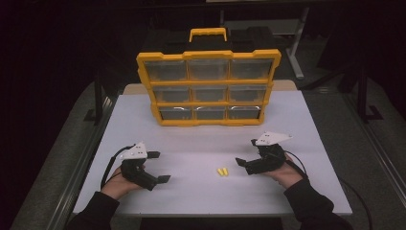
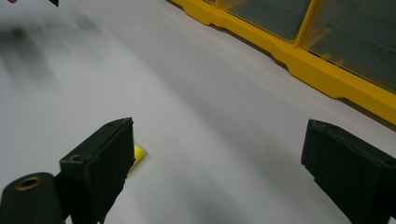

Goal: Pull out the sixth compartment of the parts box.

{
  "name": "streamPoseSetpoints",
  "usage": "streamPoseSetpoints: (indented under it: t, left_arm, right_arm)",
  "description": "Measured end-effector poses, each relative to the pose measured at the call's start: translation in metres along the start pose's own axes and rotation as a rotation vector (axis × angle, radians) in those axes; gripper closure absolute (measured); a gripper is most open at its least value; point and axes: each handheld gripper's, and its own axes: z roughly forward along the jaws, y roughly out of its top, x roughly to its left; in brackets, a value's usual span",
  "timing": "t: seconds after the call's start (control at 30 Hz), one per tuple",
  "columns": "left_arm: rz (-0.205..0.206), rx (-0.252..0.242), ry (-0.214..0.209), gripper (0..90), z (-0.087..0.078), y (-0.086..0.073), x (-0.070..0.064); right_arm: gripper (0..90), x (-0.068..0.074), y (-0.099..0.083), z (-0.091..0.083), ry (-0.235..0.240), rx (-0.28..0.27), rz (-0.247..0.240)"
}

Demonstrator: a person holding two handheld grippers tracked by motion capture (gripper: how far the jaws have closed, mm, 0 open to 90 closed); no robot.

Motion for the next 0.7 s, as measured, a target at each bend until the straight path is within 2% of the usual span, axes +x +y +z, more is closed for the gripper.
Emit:
streamPoseSetpoints:
  t: [0.33, 0.7]
  left_arm:
    - [-0.003, -0.004, -0.001, 0.0, 0.0001, 0.0001, 0.0006]
    - [-0.003, -0.006, -0.003, 0.0, -0.0002, 0.0001, -0.0002]
  right_arm:
    - [8.6, -0.001, 0.0042, 0.0062, 0.008, -0.005, -0.009]
    - [8.7, -0.0033, 0.0062, 0.0082, 0.016, -0.012, 0.005]
